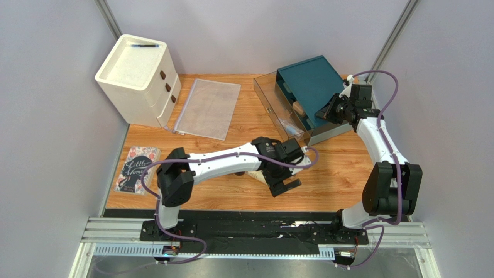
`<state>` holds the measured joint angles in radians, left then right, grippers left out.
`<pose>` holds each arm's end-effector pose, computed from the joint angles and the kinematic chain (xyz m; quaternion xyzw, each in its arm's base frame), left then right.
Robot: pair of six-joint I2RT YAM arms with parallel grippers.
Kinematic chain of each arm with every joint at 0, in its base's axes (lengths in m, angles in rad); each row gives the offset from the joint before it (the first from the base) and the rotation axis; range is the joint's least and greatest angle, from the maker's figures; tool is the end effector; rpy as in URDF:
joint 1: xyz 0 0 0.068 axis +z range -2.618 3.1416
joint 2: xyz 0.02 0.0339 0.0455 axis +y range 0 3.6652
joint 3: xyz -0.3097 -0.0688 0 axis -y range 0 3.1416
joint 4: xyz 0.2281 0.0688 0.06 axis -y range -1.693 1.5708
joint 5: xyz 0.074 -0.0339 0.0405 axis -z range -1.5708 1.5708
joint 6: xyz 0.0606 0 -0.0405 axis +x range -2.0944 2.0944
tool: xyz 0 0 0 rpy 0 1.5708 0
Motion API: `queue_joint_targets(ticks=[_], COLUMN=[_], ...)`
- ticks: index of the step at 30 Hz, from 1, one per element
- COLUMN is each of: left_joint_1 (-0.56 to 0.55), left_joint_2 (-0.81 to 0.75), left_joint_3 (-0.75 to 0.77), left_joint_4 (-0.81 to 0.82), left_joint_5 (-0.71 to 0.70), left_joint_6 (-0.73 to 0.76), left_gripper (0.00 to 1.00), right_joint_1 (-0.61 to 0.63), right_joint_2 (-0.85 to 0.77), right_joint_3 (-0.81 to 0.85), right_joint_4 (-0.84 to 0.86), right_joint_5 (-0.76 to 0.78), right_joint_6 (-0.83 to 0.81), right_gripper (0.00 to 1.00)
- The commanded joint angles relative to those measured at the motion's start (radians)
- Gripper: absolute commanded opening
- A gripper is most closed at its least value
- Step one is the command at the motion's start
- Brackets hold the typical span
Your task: Organize the makeup
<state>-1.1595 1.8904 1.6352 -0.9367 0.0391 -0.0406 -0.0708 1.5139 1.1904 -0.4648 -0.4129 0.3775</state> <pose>0.1589 -0.3703 0.2830 0.5242 0.8303 -0.1222 0.1445 0.3299 0.0010 0.3152 0.1249 0.8995 0.2443 0.3399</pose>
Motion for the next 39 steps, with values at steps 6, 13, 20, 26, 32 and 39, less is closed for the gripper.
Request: queue_joint_targets(ticks=[6, 13, 20, 26, 32, 39], left_joint_1=[-0.037, -0.037, -0.039, -0.039, -0.037, -0.040], left_joint_2=[0.111, 0.174, 0.240, 0.282, 0.306, 0.265], left_joint_3=[-0.014, -0.008, 0.012, -0.006, -0.024, -0.086], left_joint_4=[0.024, 0.048, 0.052, 0.053, 0.047, 0.065], left_joint_5=[-0.119, -0.197, -0.156, -0.107, -0.100, -0.064], left_joint_6=[0.064, 0.051, 0.048, 0.050, 0.065, 0.050], left_gripper=[0.98, 0.97, 0.93, 0.91, 0.90, 0.28], right_joint_1=[-0.011, -0.011, -0.012, -0.012, -0.012, -0.012], right_joint_2=[0.026, 0.022, 0.022, 0.014, 0.014, 0.011], right_joint_3=[-0.100, -0.109, -0.106, -0.109, -0.109, -0.115], right_joint_4=[-0.225, -0.229, -0.238, -0.241, -0.242, -0.242], right_joint_5=[0.118, 0.120, 0.128, 0.131, 0.134, 0.135], right_joint_6=[-0.063, -0.068, -0.071, -0.074, -0.075, -0.072], right_gripper=[0.00, 0.00, 0.00, 0.00, 0.00, 0.00])
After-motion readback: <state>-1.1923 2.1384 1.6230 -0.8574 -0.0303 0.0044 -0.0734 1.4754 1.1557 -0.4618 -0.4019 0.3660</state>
